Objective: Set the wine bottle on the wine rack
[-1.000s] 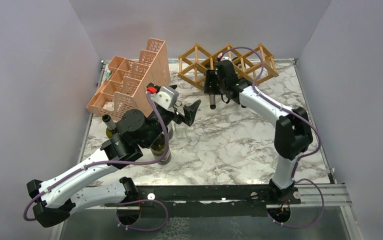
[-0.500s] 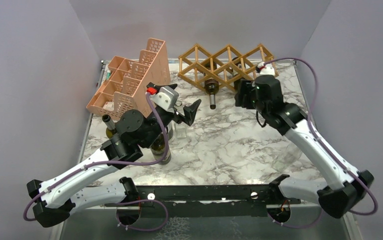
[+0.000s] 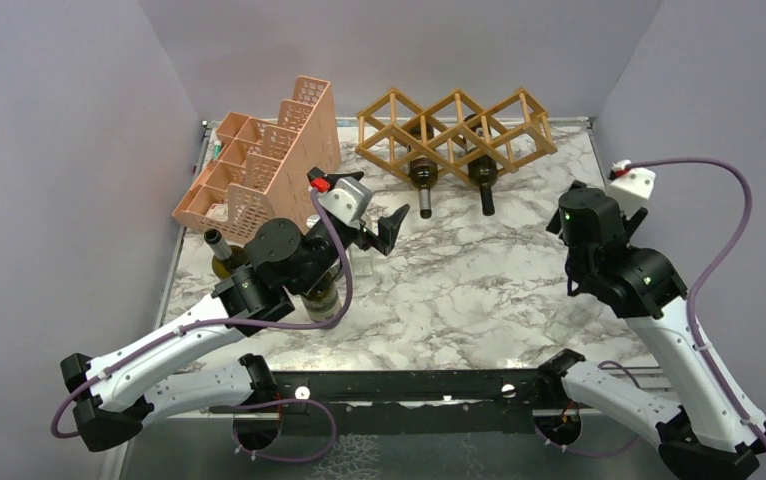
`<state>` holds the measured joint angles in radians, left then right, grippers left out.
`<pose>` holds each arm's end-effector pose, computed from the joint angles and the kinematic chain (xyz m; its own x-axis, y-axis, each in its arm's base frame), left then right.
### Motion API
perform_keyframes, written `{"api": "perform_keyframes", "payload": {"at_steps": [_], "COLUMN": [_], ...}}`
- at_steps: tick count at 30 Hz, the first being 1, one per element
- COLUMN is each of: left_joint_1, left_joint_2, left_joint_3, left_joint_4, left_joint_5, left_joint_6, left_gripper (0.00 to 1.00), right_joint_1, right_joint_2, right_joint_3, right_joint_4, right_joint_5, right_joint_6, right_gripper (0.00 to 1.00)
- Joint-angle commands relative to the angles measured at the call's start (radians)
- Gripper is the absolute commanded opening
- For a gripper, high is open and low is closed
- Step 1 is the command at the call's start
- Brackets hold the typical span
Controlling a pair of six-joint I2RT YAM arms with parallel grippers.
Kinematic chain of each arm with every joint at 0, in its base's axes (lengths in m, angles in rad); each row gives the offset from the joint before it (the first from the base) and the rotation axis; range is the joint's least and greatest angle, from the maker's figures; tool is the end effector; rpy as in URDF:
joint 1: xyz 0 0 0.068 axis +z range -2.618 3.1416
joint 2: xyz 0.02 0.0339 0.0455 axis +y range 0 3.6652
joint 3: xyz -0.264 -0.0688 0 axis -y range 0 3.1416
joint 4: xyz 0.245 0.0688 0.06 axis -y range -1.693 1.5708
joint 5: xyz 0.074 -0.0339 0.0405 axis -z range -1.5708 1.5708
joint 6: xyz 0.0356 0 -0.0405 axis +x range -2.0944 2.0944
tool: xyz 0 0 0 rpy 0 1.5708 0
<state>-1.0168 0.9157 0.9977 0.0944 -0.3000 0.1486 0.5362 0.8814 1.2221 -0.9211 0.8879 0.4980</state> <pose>0.1167 -0.1686 0.4217 0.1889 -0.0365 -0.9813 0.6385 0.7638 0.0945 0.1376 0.0496 0.4027 -0.3018 0.1713 -0.9379 0.4319 0.9016 0.0257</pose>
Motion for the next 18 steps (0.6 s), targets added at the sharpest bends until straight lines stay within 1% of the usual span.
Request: {"api": "perform_keyframes", "payload": {"at_steps": [1,3,9,12,15,18], "left_joint_1": [-0.004,-0.005,-0.005,-0.005,-0.005,-0.005], "left_joint_2": [-0.002,0.0,0.006,0.009,0.012,0.016], "left_joint_3": [-0.013,-0.009,-0.014,-0.012,-0.009,-0.01], "left_joint_4": [0.037,0.03,0.033,0.037,0.039,0.042], "left_joint_5": [0.027,0.03,0.037,0.037,0.043,0.045], "left_joint_6": [0.012,0.012,0.0,-0.003,-0.012,-0.019], "left_gripper": [0.99,0.99,0.99,0.99,0.99,0.99], "right_joint_1": [-0.003,-0.002,-0.003,-0.003,-0.002,-0.003], "right_joint_2": [-0.029,-0.043,-0.121,-0.166,-0.21,-0.241], "right_joint_3": [-0.021,-0.025,-0.091,-0.11,-0.154,-0.204], "right_joint_4": [-0.236,-0.301,-0.349,-0.329,-0.266,-0.253], "right_joint_5": [0.24,0.259,0.295,0.318,0.309,0.305], "right_joint_6": [0.286,0.376,0.482,0.481,0.429,0.46], "right_gripper": [0.72,0.72,0.72,0.72,0.71,0.71]}}
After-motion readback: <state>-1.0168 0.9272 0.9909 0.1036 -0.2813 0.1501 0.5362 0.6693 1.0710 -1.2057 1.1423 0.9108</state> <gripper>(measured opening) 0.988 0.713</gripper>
